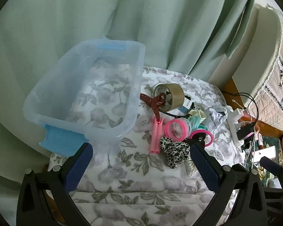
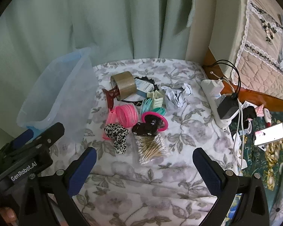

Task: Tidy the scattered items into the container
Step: 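Move both tools toward the pile of scattered items, then grasp the leopard scrunchie with left tool while right tool grasps the cotton-swab bag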

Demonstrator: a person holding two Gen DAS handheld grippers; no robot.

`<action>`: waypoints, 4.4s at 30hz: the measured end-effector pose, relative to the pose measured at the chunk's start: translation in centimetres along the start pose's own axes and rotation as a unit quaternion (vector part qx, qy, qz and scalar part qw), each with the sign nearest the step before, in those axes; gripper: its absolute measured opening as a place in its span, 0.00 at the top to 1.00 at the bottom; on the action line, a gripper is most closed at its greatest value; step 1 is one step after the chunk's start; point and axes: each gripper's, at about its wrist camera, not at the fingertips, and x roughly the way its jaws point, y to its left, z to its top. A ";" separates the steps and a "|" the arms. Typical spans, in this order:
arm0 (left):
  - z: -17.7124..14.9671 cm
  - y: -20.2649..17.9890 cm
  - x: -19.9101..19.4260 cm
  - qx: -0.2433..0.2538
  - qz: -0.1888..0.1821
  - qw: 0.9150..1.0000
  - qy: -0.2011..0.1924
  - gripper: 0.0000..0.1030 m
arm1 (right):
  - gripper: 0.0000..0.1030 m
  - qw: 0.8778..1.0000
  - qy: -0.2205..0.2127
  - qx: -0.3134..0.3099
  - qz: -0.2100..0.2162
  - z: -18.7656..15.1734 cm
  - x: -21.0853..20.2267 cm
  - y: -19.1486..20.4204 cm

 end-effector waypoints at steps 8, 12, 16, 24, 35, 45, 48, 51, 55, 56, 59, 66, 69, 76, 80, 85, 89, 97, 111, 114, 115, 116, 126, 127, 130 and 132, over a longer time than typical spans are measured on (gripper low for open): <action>0.2 0.8 0.6 0.002 0.005 1.000 0.005 0.01 | 0.00 1.000 0.004 -0.011 -0.010 0.5 0.7 1.3; 0.2 1.2 0.8 0.003 0.008 1.000 0.008 0.01 | 0.00 1.000 0.012 -0.015 -0.013 0.5 0.8 1.5; 0.0 0.9 1.0 0.004 0.010 1.000 0.008 0.00 | 0.00 1.000 0.017 -0.019 -0.017 0.5 1.3 1.6; 0.0 -0.6 0.5 0.024 0.032 0.999 -0.006 0.01 | 0.00 1.000 0.011 -0.013 -0.015 0.1 1.1 0.6; -0.9 -2.4 0.0 0.000 0.047 0.999 0.012 0.01 | 0.00 1.000 -0.003 -0.008 0.026 -0.8 0.4 -1.5; -0.8 -3.9 -0.9 0.028 0.060 0.998 -0.009 0.00 | 0.00 0.998 -0.014 0.002 0.053 -1.3 -0.1 -3.0; -0.8 -4.3 -1.1 0.033 0.064 0.997 -0.014 0.00 | 0.00 0.998 -0.015 0.007 0.060 -1.5 -0.1 -3.3; -0.9 -4.5 -1.1 0.034 0.064 0.997 -0.014 0.00 | 0.00 0.998 -0.015 0.010 0.065 -1.7 -0.1 -3.7; -1.1 -4.8 -1.0 0.037 0.065 0.997 -0.012 0.00 | 0.00 0.998 -0.016 0.009 0.063 -1.9 -0.1 -3.9; -1.1 -4.9 -1.0 0.038 0.065 0.997 -0.012 0.00 | 0.00 0.998 -0.015 0.009 0.063 -1.9 0.0 -4.0; -1.3 -5.0 -0.8 0.038 0.060 0.997 -0.010 0.00 | 0.00 0.998 -0.014 0.011 0.066 -2.0 0.1 -4.2; -1.9 -5.6 0.1 0.044 0.028 0.999 0.005 0.00 | 0.00 0.996 -0.009 0.016 0.085 -2.5 0.6 -5.0; -2.1 -6.3 0.7 0.055 0.011 0.998 0.016 0.00 | 0.00 0.993 -0.004 0.017 0.113 -2.8 1.1 -5.7; -2.6 -8.4 3.3 0.096 -0.009 0.994 0.043 0.00 | 0.00 0.992 0.005 0.036 0.124 -3.5 2.8 -7.8; -3.0 -8.8 5.1 0.103 -0.012 0.993 0.058 0.00 | 0.00 0.990 0.017 0.054 0.127 -3.7 4.4 -8.9; -3.6 -9.4 8.2 0.119 -0.010 0.989 0.083 0.02 | 0.00 0.989 0.052 0.067 0.120 -3.9 6.7 -9.8; -3.8 -9.3 10.4 0.117 -0.009 0.988 0.101 0.09 | 0.00 0.989 0.073 0.061 0.109 -4.0 8.5 -9.8; -4.1 -8.2 14.1 0.093 -0.008 0.986 0.135 0.25 | 0.06 0.984 0.098 0.076 0.126 -3.5 12.2 -9.8; -4.5 -7.1 16.4 0.066 -0.038 0.984 0.164 0.66 | 0.22 0.979 0.129 0.067 0.141 -2.1 17.2 -8.1; -4.6 -6.8 16.5 0.059 -0.044 0.983 0.167 0.68 | 0.23 0.981 0.123 0.064 0.136 -1.9 17.3 -7.8; -4.6 -6.8 16.5 0.058 -0.044 0.983 0.168 0.68 | 0.24 0.982 0.120 0.063 0.134 -1.8 17.2 -7.7; -4.7 -6.7 16.5 0.057 -0.044 0.983 0.169 0.69 | 0.25 0.982 0.118 0.063 0.132 -1.8 17.2 -7.6; -5.2 -6.7 15.9 0.059 -0.044 0.983 0.169 0.69 | 0.30 0.981 0.122 0.051 0.139 -1.5 17.0 -7.4; -5.2 -6.7 15.9 0.058 -0.044 0.983 0.169 0.69 | 0.30 0.981 0.125 0.049 0.140 -1.4 16.9 -7.4; -5.3 -6.6 15.7 0.056 -0.045 0.983 0.170 0.69 | 0.30 0.981 0.125 0.049 0.139 -1.2 16.7 -7.5; -5.4 -6.6 15.6 0.055 -0.046 0.983 0.170 0.69 | 0.30 0.982 0.119 0.054 0.137 -1.3 16.4 -7.6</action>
